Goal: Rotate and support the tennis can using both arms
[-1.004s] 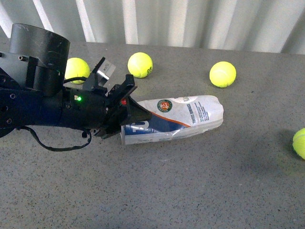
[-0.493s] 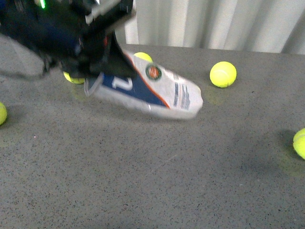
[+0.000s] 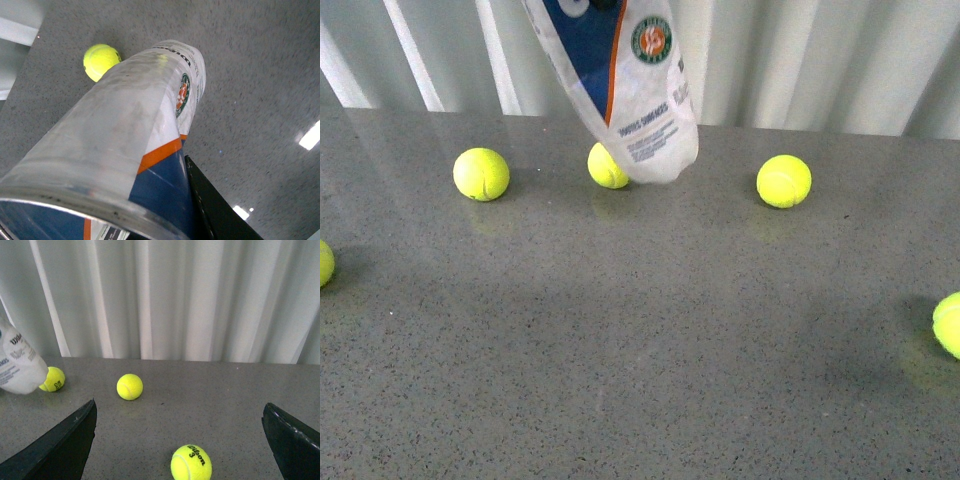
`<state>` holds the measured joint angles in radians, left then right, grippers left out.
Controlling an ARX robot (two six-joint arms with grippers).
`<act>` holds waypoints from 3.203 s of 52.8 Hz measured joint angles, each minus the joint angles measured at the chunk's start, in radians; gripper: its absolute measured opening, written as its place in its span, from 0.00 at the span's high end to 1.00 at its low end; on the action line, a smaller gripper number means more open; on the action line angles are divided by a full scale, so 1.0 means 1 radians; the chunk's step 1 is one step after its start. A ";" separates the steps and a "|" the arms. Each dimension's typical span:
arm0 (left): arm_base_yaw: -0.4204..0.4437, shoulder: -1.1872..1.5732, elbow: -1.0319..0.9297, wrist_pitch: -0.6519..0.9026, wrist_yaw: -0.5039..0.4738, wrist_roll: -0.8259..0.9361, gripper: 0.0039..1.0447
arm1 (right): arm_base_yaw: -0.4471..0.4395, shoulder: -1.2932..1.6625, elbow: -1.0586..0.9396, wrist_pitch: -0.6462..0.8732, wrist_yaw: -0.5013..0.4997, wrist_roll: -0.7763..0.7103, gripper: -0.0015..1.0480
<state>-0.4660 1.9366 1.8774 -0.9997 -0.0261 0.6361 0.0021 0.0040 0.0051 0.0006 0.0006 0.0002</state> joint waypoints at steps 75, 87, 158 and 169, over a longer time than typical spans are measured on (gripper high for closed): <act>-0.058 0.163 -0.135 0.121 0.012 0.215 0.64 | 0.000 0.000 0.000 0.000 0.000 0.000 0.07; -0.056 0.138 -0.134 0.108 0.074 0.167 0.33 | 0.000 0.000 0.000 0.000 0.000 0.000 0.07; 0.084 -0.424 -0.715 1.071 -0.166 -0.737 0.22 | 0.000 0.000 0.000 0.000 -0.002 0.000 0.07; 0.177 -0.651 -1.152 1.595 -0.258 -0.660 0.56 | 0.000 0.000 0.000 0.000 0.001 0.000 0.07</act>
<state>-0.2886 1.2858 0.7250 0.5953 -0.2840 -0.0238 0.0021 0.0040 0.0051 0.0006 0.0013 0.0002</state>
